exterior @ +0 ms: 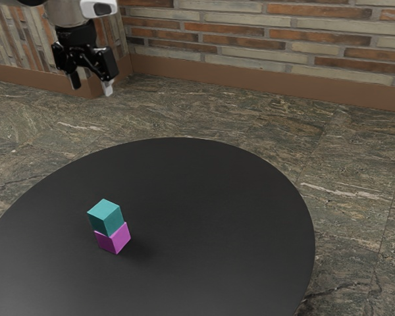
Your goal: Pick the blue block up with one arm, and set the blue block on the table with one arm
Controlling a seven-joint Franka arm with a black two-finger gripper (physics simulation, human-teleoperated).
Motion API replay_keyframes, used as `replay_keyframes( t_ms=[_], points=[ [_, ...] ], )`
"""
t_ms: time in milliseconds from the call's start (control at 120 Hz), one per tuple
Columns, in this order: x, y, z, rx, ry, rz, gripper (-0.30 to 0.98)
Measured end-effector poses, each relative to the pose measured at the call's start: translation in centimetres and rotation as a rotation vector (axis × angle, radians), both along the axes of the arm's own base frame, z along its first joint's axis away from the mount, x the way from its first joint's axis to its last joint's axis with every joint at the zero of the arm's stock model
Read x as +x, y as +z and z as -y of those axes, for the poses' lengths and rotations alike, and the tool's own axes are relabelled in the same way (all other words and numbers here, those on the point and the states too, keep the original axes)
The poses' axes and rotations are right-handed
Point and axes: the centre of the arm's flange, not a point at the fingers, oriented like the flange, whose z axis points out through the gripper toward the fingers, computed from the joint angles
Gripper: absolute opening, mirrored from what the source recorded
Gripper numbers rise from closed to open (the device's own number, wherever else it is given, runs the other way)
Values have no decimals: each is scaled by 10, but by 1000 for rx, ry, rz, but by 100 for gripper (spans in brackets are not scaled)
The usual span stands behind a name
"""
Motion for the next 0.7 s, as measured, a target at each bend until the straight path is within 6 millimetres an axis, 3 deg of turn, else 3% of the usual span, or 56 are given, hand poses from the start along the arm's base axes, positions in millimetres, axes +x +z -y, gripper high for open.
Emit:
replay_keyframes(
  t_ms=[267,342,417,525,700],
  points=[
    [-4,3,-14,-2,27,-16,69],
    [-19,74,-19,3,37,112,69],
    [-28,99,-23,5,47,152,69],
    [-31,105,-26,8,58,155,69],
    [-27,98,-31,9,68,134,69]
  ],
)
